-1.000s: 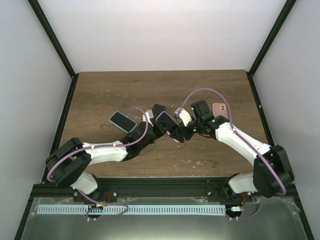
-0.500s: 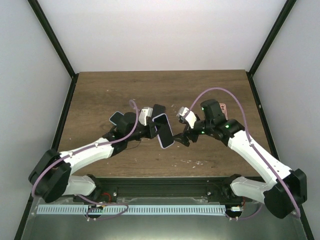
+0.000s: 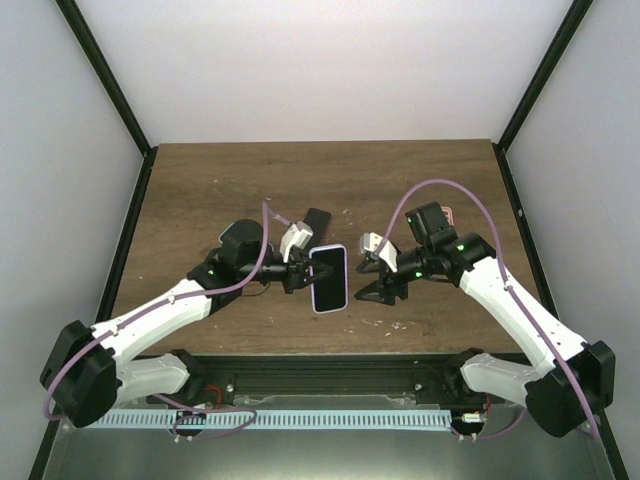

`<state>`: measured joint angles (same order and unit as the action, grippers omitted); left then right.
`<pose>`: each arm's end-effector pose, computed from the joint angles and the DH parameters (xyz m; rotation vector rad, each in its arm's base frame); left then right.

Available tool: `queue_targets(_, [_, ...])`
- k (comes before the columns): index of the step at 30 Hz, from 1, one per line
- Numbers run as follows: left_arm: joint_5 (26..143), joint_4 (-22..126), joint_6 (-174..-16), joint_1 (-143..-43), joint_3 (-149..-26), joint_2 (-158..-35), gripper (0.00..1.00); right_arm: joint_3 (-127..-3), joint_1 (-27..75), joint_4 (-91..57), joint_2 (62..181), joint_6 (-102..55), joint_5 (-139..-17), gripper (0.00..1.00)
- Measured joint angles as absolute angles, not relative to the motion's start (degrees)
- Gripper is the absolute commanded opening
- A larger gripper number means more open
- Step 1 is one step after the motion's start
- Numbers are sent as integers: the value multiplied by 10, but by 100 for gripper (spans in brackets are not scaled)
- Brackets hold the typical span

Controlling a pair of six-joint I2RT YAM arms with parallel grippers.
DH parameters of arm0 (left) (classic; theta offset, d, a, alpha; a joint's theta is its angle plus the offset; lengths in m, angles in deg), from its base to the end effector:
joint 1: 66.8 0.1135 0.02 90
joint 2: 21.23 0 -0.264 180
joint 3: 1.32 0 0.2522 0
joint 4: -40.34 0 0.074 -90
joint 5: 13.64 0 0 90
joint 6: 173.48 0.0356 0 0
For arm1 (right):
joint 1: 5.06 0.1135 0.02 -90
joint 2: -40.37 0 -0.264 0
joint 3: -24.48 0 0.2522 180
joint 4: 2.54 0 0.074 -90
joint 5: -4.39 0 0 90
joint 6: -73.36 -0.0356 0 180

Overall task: Take the phone out of the phone case
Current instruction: Adjust the phone, then remove the phone case from the phone.

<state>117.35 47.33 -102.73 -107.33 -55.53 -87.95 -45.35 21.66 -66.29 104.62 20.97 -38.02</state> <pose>0.1801 -0.1847 0.2677 0.8905 1.8722 -1.3555 0.1740 0.1170 0.2925 -1.5021 1.8332 0.9686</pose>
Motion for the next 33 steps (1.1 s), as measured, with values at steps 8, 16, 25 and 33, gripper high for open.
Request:
queue_targets(8, [1251, 375, -1092, -1073, -559, -934, 0, -438, 218, -696, 1046, 271, -343, 57])
queue_targets(16, [1256, 342, -1122, -1073, -598, -933, 0, -438, 223, -729, 1053, 322, -286, 53])
queue_targets(25, [1285, 339, -1134, -1074, -599, -930, 0, -438, 231, -748, 1048, 355, -265, 37])
queue_targets(33, [1308, 335, -1147, -1076, -599, -930, 0, -438, 240, -751, 1046, 375, -267, 27])
